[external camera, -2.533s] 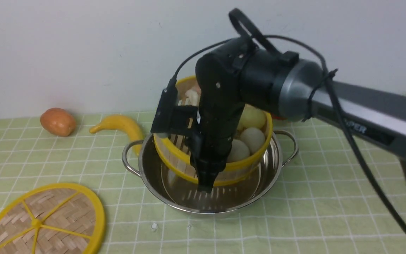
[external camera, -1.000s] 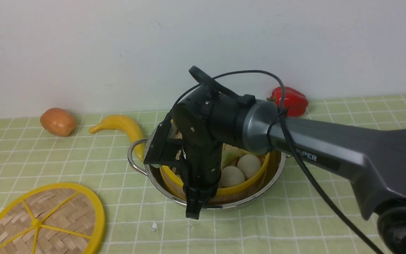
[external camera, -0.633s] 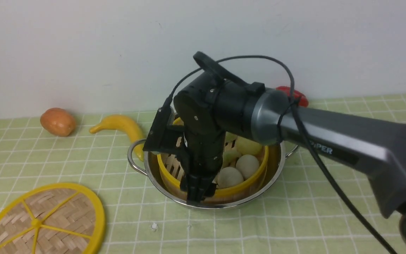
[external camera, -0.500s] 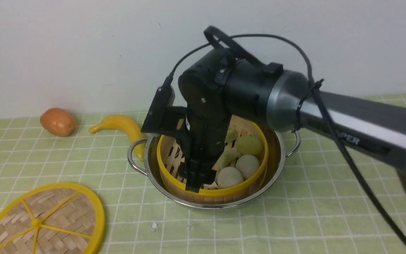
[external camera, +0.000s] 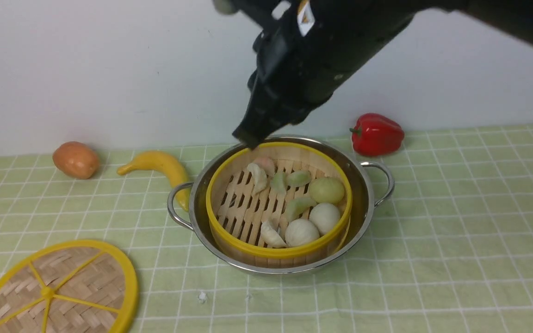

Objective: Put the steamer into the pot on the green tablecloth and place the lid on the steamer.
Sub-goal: 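Grasp the bamboo steamer lid lying on the table by its centre knob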

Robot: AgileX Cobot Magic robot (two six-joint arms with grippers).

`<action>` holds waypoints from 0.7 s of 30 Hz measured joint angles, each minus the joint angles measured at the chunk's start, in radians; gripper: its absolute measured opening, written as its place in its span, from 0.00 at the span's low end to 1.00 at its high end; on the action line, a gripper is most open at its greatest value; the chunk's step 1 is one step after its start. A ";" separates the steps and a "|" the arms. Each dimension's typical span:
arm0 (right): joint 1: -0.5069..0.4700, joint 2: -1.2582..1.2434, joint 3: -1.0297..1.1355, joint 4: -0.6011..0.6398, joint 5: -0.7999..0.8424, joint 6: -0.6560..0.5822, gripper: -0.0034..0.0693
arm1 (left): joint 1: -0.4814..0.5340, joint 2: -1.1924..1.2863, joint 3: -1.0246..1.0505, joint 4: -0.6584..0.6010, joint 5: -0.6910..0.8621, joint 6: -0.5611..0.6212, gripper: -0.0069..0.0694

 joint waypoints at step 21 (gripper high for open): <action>-0.032 -0.349 0.228 0.050 -0.130 0.033 0.05 | 0.000 0.000 0.000 0.000 0.000 0.000 0.41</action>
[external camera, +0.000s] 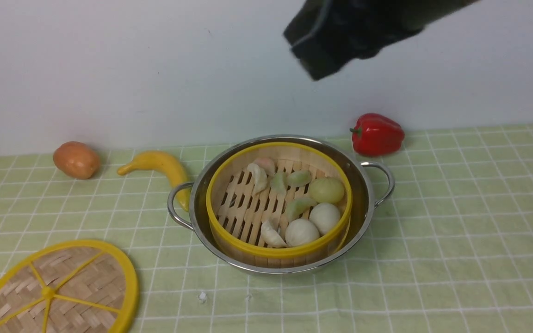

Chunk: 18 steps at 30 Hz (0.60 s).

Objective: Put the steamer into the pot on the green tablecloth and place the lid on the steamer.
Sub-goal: 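Grasp the bamboo steamer lid lying on the table by its centre knob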

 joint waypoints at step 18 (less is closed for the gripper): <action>-0.590 -1.028 1.518 -0.019 -0.882 0.145 0.10 | 0.000 0.000 0.000 0.000 0.000 0.000 0.41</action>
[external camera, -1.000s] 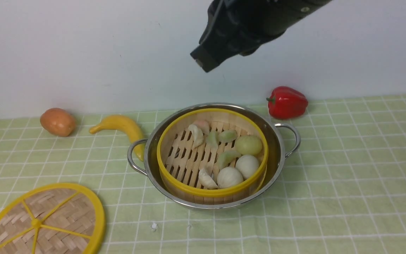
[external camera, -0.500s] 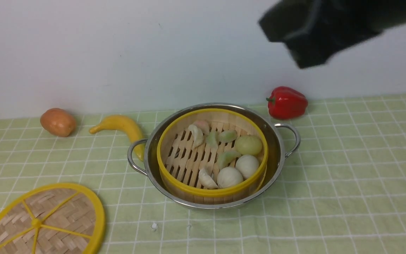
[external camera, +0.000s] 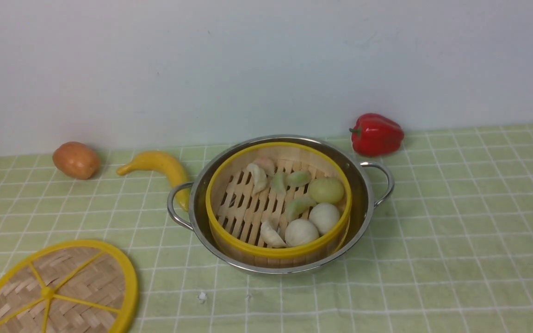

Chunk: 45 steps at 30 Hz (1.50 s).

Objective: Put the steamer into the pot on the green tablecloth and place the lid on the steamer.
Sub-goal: 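Grasp the bamboo steamer lid lying on the table by its centre knob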

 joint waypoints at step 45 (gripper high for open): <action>-0.080 -0.349 0.214 0.040 0.119 0.029 0.28 | 0.000 0.000 0.000 -0.010 -0.009 -0.001 0.41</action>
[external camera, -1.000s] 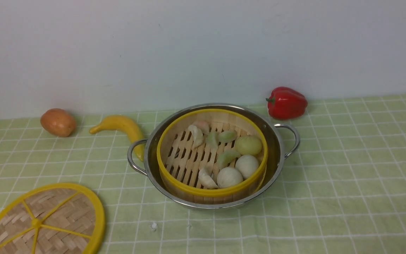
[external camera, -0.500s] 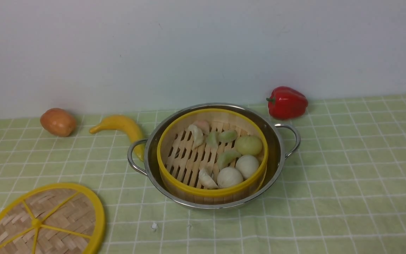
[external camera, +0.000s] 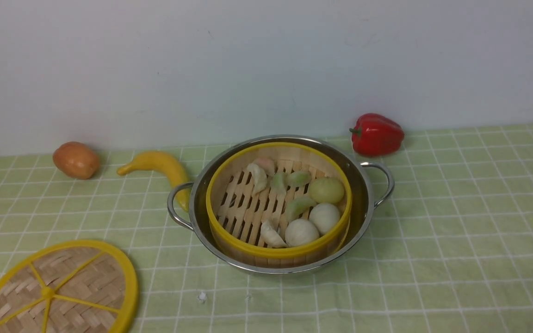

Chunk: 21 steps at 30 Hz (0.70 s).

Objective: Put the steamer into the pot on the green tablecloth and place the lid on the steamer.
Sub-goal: 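Grasp the bamboo steamer lid lying on the table by its centre knob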

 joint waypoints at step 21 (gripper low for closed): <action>0.000 0.000 0.000 0.000 0.000 0.001 0.34 | 0.000 0.071 -0.136 -0.596 -0.346 0.011 0.44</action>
